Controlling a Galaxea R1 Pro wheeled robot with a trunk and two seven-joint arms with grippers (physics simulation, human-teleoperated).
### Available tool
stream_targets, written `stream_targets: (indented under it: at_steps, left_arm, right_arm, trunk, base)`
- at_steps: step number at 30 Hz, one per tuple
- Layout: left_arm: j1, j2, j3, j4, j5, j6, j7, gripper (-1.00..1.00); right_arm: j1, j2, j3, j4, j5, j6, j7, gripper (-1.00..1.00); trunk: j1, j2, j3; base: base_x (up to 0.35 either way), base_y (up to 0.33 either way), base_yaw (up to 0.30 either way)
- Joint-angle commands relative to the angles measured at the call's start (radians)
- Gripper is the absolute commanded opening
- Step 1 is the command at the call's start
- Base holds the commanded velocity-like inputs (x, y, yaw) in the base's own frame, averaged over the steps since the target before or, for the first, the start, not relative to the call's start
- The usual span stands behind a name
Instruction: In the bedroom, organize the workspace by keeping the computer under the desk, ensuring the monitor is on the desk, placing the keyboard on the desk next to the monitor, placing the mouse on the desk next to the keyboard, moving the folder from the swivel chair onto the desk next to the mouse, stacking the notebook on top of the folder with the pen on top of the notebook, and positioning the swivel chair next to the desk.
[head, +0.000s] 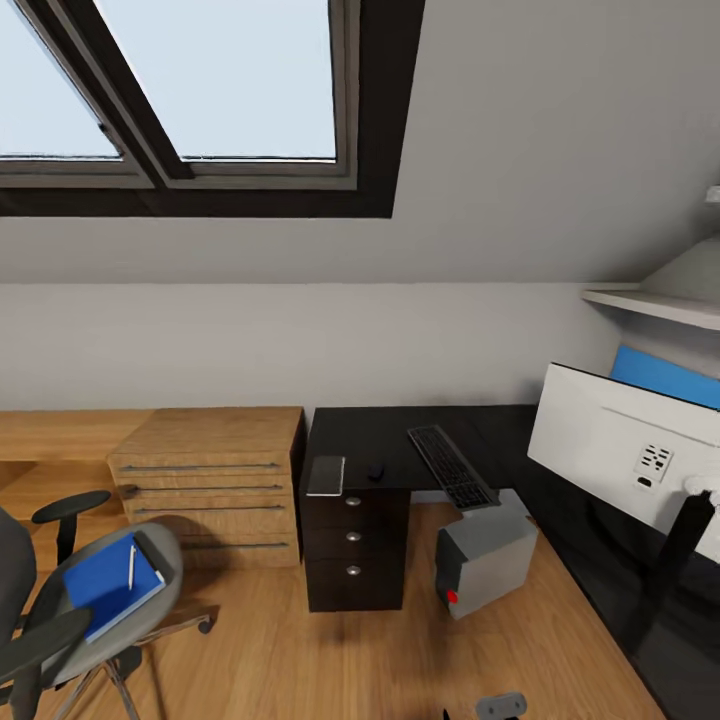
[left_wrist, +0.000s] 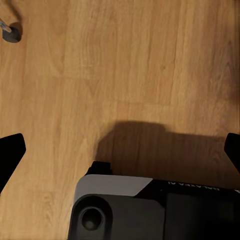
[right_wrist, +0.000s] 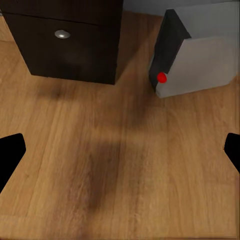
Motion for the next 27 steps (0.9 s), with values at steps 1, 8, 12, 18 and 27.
stream_targets:
  at_steps: [1, 8, 12, 18, 27]
  left_arm:
    - [-0.001, 0.0, -0.009, -0.001, 0.01, -0.004, 0.005, 1.0]
    - [0.0, 0.0, -0.009, -0.001, 0.01, -0.004, 0.005, 1.0]
    - [0.0, 0.0, -0.009, -0.001, 0.01, -0.004, 0.005, 1.0]
    - [-0.001, 0.0, -0.008, -0.001, 0.011, -0.007, 0.006, 1.0]
    - [-0.001, 0.029, 0.052, 0.0, 0.013, -0.121, 0.013, 1.0]
  right_arm:
    - [-0.001, 0.001, 0.009, 0.0, -0.001, -0.001, -0.007, 1.0]
    - [-0.001, 0.001, 0.009, 0.0, -0.001, -0.001, -0.007, 1.0]
    - [-0.001, 0.002, 0.009, 0.0, -0.002, -0.001, -0.008, 1.0]
    - [-0.001, 0.003, 0.011, -0.008, 0.002, -0.003, -0.008, 1.0]
    - [-0.076, -0.02, -0.067, -0.385, 0.001, 0.01, -0.142, 1.0]
  trunk:
    - [-0.004, 0.006, 0.001]
    - [-0.03, 0.055, 0.022]
    - [-0.046, 0.083, 0.035]
    - [-0.069, 0.125, 0.054]
    - [-0.088, 0.16, 0.069]
  base:
    - [0.0, 0.0, -0.235]
    - [0.0, 0.0, -0.159]
    - [0.0, 0.0, -0.027]
    - [0.0, 0.0, -0.003]
    - [0.0, 0.0, 0.0]
